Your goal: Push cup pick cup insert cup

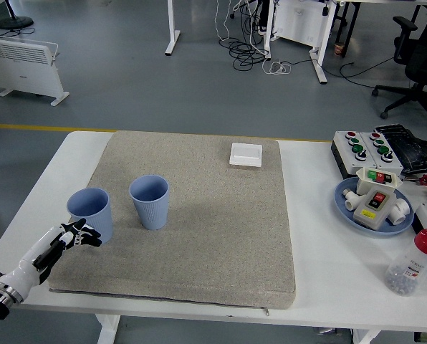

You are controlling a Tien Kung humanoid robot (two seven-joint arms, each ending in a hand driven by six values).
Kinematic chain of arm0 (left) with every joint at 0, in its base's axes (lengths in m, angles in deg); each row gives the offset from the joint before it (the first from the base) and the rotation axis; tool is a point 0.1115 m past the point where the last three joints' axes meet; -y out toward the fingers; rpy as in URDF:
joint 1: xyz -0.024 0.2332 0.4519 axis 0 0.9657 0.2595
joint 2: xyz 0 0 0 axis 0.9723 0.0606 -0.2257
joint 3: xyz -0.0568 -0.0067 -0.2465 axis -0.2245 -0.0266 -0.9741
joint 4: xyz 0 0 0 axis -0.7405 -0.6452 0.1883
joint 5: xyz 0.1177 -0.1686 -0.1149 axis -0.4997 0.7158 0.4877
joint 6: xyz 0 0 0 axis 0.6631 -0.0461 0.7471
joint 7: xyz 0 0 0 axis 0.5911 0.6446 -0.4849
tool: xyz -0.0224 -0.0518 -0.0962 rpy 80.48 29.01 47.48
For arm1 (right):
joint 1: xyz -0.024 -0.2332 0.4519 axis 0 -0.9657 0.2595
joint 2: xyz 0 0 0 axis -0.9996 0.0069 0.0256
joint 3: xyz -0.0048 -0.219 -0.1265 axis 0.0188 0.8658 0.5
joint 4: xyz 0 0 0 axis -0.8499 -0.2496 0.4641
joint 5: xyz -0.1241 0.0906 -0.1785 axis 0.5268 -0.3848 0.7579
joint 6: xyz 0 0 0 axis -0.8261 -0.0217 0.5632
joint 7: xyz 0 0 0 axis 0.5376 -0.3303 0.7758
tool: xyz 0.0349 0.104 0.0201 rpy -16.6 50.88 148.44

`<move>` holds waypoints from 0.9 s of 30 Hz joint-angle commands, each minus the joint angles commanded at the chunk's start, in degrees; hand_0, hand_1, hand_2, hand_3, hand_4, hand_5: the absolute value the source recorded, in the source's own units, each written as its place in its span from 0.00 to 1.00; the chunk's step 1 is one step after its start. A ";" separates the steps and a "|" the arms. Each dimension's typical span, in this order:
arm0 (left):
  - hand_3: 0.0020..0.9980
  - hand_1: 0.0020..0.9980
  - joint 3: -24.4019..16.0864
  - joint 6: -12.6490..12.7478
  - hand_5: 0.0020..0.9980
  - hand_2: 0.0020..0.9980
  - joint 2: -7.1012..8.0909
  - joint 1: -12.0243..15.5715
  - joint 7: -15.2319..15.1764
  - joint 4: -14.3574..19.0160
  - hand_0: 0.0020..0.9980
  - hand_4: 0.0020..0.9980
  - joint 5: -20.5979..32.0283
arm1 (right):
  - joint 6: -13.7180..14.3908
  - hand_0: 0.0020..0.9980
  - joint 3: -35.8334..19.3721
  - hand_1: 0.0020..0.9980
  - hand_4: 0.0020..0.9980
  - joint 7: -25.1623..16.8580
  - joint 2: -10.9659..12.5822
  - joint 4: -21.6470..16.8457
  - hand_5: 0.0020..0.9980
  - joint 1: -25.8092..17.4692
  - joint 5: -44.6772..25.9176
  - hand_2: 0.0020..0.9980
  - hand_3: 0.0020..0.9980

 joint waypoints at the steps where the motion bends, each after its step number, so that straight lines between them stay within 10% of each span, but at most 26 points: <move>1: 0.51 0.55 0.08 0.01 1.00 0.51 0.01 -0.15 -0.01 -0.17 0.68 0.64 0.00 | 0.01 0.73 0.04 0.65 0.13 0.00 -0.02 0.00 0.49 -0.02 0.01 0.66 0.58; 27: 0.50 0.55 6.93 0.59 1.00 0.51 -0.12 -9.83 -2.77 -9.17 0.68 0.62 1.14 | -0.04 0.73 0.78 0.65 0.13 0.06 -0.09 0.00 0.48 -0.06 0.11 0.66 0.58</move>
